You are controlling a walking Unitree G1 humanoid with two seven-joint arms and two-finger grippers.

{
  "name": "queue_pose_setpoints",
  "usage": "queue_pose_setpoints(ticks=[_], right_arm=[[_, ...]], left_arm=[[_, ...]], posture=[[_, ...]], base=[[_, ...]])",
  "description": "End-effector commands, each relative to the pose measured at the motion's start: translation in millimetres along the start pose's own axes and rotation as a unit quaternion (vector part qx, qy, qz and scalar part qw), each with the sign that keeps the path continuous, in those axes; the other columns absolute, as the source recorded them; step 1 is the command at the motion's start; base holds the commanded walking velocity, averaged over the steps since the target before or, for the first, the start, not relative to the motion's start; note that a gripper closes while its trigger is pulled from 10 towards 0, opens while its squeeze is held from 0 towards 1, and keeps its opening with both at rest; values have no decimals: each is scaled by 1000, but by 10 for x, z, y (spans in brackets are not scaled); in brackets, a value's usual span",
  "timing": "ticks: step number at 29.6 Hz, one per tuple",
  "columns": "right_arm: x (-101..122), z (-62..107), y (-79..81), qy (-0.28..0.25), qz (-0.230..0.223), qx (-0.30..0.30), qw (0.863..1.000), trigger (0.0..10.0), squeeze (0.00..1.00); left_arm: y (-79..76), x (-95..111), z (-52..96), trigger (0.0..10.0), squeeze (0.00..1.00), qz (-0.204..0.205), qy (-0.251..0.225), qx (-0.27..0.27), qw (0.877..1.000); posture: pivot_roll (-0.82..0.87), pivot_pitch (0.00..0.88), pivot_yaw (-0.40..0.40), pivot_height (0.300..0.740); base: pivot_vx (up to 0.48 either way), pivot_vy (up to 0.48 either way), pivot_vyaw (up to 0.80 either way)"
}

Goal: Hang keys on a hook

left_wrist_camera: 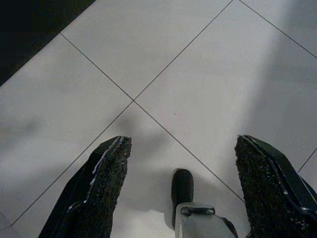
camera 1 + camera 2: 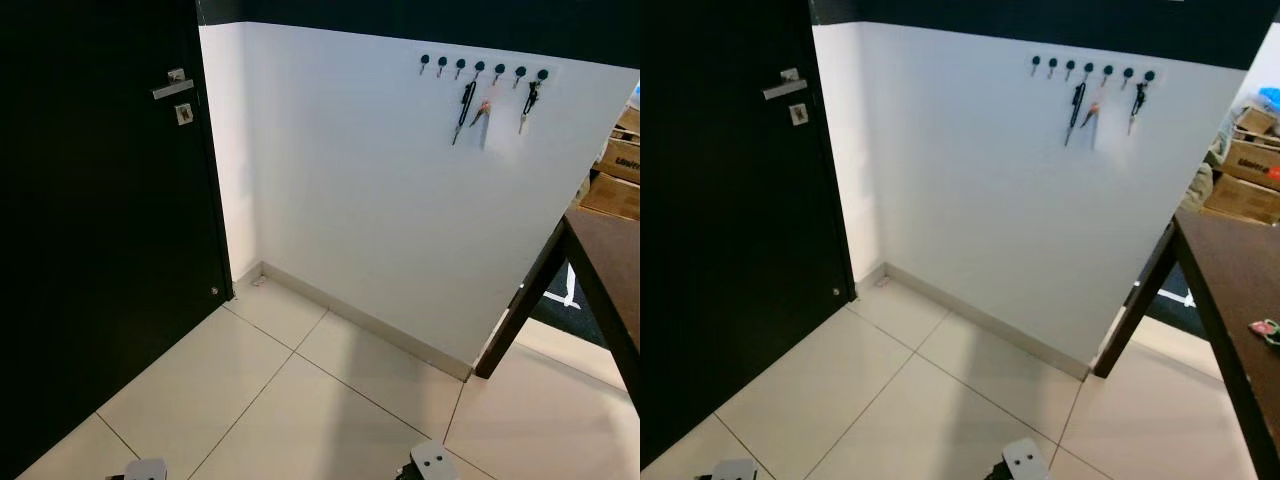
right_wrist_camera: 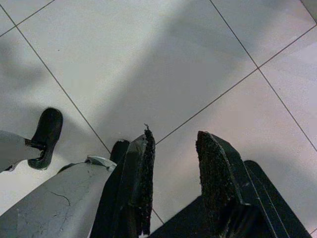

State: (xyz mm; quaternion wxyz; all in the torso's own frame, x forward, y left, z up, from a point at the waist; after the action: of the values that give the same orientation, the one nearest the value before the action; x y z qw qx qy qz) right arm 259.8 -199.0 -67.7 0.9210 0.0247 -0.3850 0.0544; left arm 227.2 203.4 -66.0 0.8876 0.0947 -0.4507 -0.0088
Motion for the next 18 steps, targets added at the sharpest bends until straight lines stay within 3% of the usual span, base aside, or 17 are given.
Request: queue_pose_setpoints(ticks=[1, 18], right_arm=[[-54, 24, -28, -3, -20, 1, 1000, 10000, 0], [-132, 42, -24, 3, -22, 1, 1000, 10000, 0]], left_arm=[[51, -93, 10, 10000, 0, 3, 11, 6, 1000], [57, -95, 10, 10000, 0, 4, 11, 8, 1000]], posture=[[-157, 33, 68, 740], [-154, 39, 66, 740]], base=[[0, 0, 0], [0, 0, 0]])
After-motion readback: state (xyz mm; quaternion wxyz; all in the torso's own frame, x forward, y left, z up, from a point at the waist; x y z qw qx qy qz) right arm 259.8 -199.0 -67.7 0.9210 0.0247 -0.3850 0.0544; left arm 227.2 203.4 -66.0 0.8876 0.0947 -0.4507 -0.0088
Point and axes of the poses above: a point about 5 cm out from each wrist's last joint towards the gripper, its own z axis pointing back from the gripper into the wrist, its own x axis along the axis of the wrist's last joint, y = z × x, the point moved 3 cm from there along -z, pointing out of the wrist towards the gripper, and after that the axes turned 12 degrees about -z, right-handed, at the moved point
